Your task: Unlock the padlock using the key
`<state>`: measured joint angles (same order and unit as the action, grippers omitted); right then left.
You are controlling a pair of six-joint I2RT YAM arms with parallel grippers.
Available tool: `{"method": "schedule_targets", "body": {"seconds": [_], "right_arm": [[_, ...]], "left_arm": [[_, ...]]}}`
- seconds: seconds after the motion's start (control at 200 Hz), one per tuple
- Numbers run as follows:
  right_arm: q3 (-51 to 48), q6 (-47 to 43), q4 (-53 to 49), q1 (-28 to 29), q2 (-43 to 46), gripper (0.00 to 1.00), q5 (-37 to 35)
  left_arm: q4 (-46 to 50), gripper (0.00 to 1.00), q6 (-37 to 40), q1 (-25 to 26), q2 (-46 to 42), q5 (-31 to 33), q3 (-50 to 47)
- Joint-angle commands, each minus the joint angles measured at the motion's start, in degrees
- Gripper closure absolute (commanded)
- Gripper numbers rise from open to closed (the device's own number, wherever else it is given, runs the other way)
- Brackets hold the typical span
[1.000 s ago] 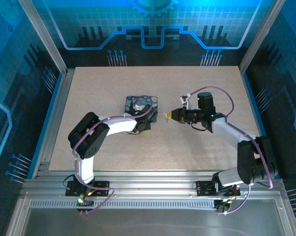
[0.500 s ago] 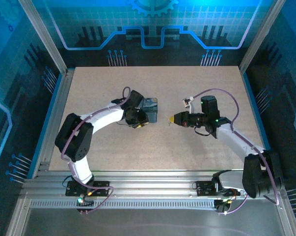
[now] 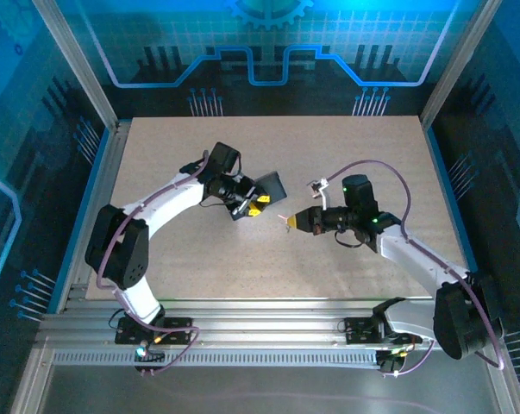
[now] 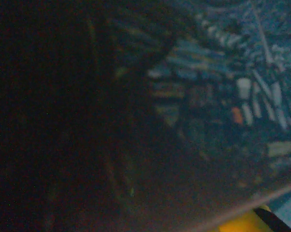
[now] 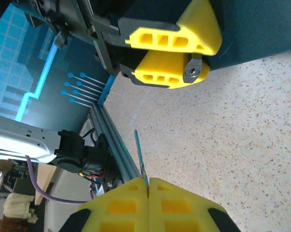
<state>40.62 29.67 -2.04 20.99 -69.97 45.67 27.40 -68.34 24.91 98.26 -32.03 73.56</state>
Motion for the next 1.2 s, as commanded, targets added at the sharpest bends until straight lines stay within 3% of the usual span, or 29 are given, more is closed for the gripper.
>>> {"method": "schedule_targets", "body": {"seconds": [0.0, 0.655, 1.196], "right_arm": [[2.5, -3.1, 1.9, 0.5, -3.1, 1.00, 0.9], [9.4, -8.8, -2.7, 2.5, -8.5, 1.00, -0.3], [9.4, -7.5, -1.2, 2.7, -10.3, 1.00, -2.1]], "left_arm": [[-6.1, 1.00, -6.2, -0.2, -4.3, -5.3, 0.1], [-11.2, 1.00, -7.8, -0.2, -7.9, -7.4, -5.6], [-12.9, 1.00, -8.7, -0.4, -9.1, -7.3, -7.5]]}}
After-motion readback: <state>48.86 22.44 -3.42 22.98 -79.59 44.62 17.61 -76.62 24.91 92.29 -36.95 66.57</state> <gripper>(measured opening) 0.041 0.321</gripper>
